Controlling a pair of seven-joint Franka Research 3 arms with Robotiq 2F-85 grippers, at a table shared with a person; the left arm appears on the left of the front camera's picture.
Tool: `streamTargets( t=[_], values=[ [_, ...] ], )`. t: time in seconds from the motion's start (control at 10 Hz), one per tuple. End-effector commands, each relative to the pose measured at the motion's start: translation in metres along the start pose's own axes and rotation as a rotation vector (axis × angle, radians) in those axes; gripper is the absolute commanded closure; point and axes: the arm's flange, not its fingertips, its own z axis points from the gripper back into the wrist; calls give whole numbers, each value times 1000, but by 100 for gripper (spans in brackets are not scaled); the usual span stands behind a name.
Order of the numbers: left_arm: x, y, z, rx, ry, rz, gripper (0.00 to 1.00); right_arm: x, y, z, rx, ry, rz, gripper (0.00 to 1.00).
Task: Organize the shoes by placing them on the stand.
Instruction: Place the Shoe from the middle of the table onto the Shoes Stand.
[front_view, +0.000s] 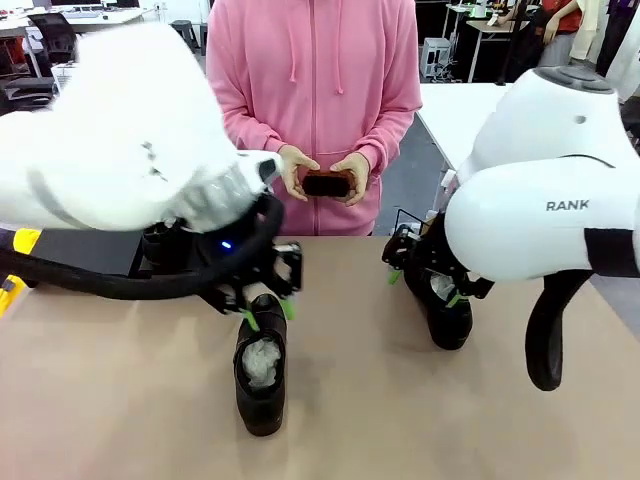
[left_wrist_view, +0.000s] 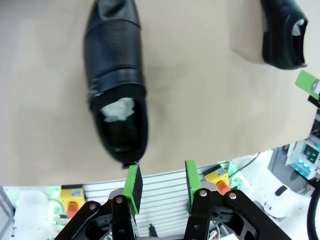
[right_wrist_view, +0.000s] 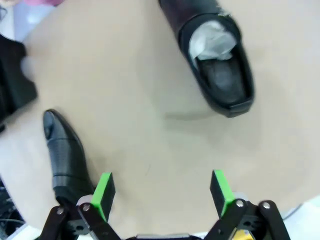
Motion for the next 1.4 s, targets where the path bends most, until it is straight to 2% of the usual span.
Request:
streamTargets(
  t=[0.0, 0.3, 1.3],
  values=[
    [10, -23, -21, 64, -23, -20, 52, 8, 2, 1, 20, 17, 24, 0],
    [13, -25, -46, 120, -54, -101, 52, 8, 2, 1, 20, 17, 24, 0],
    [8, -12, -110, 192, -36, 55, 52, 8, 2, 1, 20, 17, 24, 0]
  ],
)
